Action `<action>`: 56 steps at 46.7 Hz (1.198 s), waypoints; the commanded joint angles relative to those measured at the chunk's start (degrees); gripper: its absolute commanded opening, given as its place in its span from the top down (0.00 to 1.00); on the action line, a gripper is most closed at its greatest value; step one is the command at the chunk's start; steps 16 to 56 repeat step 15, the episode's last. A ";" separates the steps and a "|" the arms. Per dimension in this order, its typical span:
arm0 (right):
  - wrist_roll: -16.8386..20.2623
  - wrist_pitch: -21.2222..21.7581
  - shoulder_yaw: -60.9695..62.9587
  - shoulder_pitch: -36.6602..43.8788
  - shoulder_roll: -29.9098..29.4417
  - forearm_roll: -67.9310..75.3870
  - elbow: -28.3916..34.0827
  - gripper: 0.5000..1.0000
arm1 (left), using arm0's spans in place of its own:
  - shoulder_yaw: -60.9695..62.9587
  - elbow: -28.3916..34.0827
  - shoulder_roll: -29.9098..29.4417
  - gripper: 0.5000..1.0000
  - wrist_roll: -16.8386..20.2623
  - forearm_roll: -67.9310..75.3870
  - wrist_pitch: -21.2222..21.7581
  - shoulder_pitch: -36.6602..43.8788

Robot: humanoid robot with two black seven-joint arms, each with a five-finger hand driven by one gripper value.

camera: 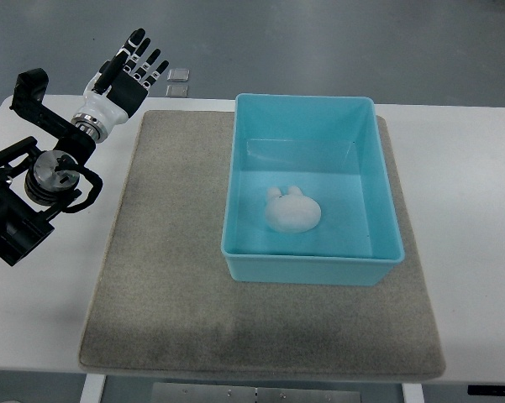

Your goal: Place white toy into blue box with left hand

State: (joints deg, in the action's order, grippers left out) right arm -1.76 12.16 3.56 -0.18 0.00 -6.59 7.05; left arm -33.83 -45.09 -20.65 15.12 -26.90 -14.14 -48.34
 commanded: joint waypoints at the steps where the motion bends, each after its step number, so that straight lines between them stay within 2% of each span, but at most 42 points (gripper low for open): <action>1: 0.00 -0.03 -0.04 -0.09 0.00 -0.27 -0.02 0.13 | -0.01 0.00 0.00 0.01 -0.01 0.01 0.17 0.00; 56: 0.00 -0.30 -0.04 -0.09 0.00 -0.01 0.07 0.13 | -0.10 0.00 0.00 0.01 -0.01 0.10 0.17 -0.09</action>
